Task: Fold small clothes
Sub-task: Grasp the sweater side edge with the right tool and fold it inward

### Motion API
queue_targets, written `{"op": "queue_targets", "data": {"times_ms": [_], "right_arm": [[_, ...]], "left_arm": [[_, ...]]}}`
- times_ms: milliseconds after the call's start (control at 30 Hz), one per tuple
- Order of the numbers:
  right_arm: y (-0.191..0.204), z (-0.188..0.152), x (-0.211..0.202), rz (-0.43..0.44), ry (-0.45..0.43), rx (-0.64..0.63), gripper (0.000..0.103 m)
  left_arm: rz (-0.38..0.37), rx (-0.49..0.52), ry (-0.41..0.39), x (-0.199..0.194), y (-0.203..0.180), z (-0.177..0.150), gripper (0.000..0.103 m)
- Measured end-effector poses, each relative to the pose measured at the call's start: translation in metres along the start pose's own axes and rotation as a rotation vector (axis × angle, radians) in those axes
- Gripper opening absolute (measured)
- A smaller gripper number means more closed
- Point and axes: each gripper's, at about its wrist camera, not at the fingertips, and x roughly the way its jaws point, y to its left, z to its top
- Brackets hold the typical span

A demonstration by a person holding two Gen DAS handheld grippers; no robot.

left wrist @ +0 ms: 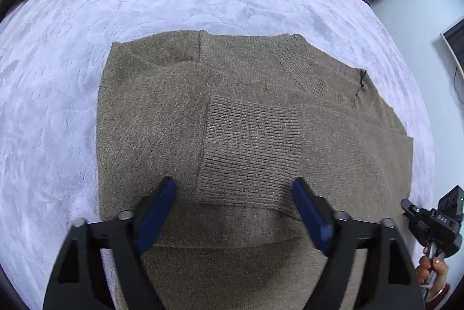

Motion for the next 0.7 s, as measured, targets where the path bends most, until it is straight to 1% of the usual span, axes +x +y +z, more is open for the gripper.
{"op": "queue_targets", "data": {"times_ms": [33, 67, 100, 133, 167, 200, 300, 333, 367, 433, 467, 533, 567, 600, 633, 667, 700], "right_arm": [[-0.002, 0.000, -0.003, -0.001, 0.001, -0.002, 0.008], [-0.003, 0.001, -0.003, 0.000, 0.002, -0.001, 0.009], [-0.003, 0.001, -0.003, 0.002, 0.004, 0.002, 0.008], [-0.004, 0.001, -0.004, 0.002, 0.004, 0.003, 0.008], [-0.003, 0.001, -0.005, -0.001, 0.005, 0.000, 0.009], [0.000, 0.002, -0.003, -0.006, 0.005, -0.007, 0.008], [0.006, 0.002, -0.003, -0.017, 0.007, -0.020, 0.009], [0.009, 0.003, -0.003, -0.019, 0.007, -0.027, 0.009], [0.010, 0.002, -0.002, -0.023, 0.010, -0.039, 0.009], [0.011, 0.002, 0.002, -0.034, 0.021, -0.058, 0.009], [0.010, 0.002, 0.004, -0.038, 0.025, -0.059, 0.009], [0.007, 0.003, 0.008, -0.038, 0.030, -0.051, 0.009], [0.007, 0.003, 0.007, -0.037, 0.031, -0.048, 0.009], [0.008, 0.002, 0.006, -0.038, 0.033, -0.051, 0.010], [0.009, 0.002, 0.005, -0.042, 0.035, -0.056, 0.012], [0.011, 0.001, 0.003, -0.048, 0.039, -0.062, 0.017], [0.014, 0.000, 0.001, -0.057, 0.044, -0.070, 0.024]], "left_arm": [[-0.010, -0.002, 0.005, -0.001, 0.001, 0.001, 0.046], [-0.015, -0.004, 0.009, -0.001, 0.001, 0.002, 0.039], [-0.031, -0.005, 0.014, -0.002, 0.001, 0.002, 0.030], [-0.064, -0.007, 0.023, -0.003, 0.002, 0.002, 0.020], [-0.080, -0.010, 0.027, -0.003, 0.001, 0.003, 0.019], [-0.075, -0.008, 0.022, -0.005, -0.001, 0.003, 0.018], [-0.068, 0.017, -0.030, -0.024, -0.006, -0.002, 0.017], [-0.064, 0.020, -0.037, -0.027, -0.006, -0.004, 0.017], [-0.053, 0.024, -0.029, -0.025, -0.003, -0.006, 0.017], [-0.002, 0.032, 0.006, -0.013, 0.004, -0.012, 0.017], [0.010, 0.033, 0.010, -0.011, 0.008, -0.015, 0.018], [0.025, 0.019, -0.011, -0.013, 0.011, -0.018, 0.024], [0.049, 0.011, -0.022, -0.016, 0.011, -0.018, 0.027], [0.078, 0.004, -0.027, -0.018, 0.012, -0.019, 0.042], [0.109, -0.003, -0.032, -0.021, 0.013, -0.020, 0.061], [0.138, -0.008, -0.046, -0.026, 0.014, -0.021, 0.067], [0.163, -0.005, -0.058, -0.030, 0.015, -0.023, 0.068]]}}
